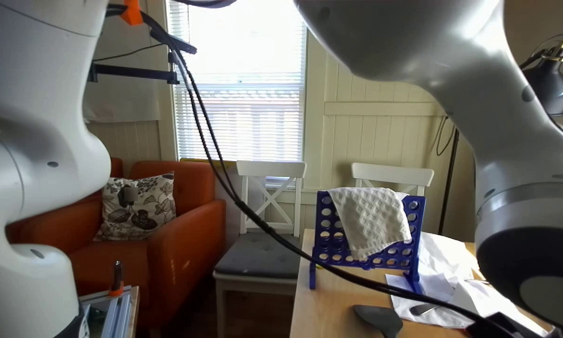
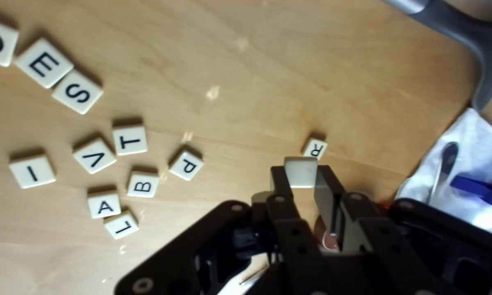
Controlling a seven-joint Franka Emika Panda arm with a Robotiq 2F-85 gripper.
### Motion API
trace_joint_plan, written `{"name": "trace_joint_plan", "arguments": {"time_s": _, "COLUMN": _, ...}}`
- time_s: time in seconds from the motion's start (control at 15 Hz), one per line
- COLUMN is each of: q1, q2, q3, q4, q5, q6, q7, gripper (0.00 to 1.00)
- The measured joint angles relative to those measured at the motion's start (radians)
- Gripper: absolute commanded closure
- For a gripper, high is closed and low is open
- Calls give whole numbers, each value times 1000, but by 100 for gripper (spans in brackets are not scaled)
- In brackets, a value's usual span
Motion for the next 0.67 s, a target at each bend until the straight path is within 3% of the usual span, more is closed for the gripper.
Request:
{"name": "trace_joint_plan", "arguments": {"time_s": 0.07, "q1": -1, "q2": -8, "q3": -3, "q4": 0, "q5": 29, "q6": -31, "q7": 7, "gripper": 63}}
{"name": "trace_joint_plan", "arguments": {"time_s": 0.13, "q1": -2, "q2": -13, "q3": -3, "q4": 1, "q5": 67, "q6": -52, "q7": 3, "gripper": 53}}
{"name": "trace_joint_plan", "arguments": {"time_s": 0.4, "q1": 4, "q2": -15, "q3": -7, "q4": 0, "q5": 232, "q6": -57, "q7": -29, "gripper": 26}}
{"name": "trace_joint_plan", "arguments": {"time_s": 0.67, "q1": 47, "q2": -15, "q3": -43, "q4": -1, "q5": 324, "q6": 11, "q7": -28, "gripper": 0}}
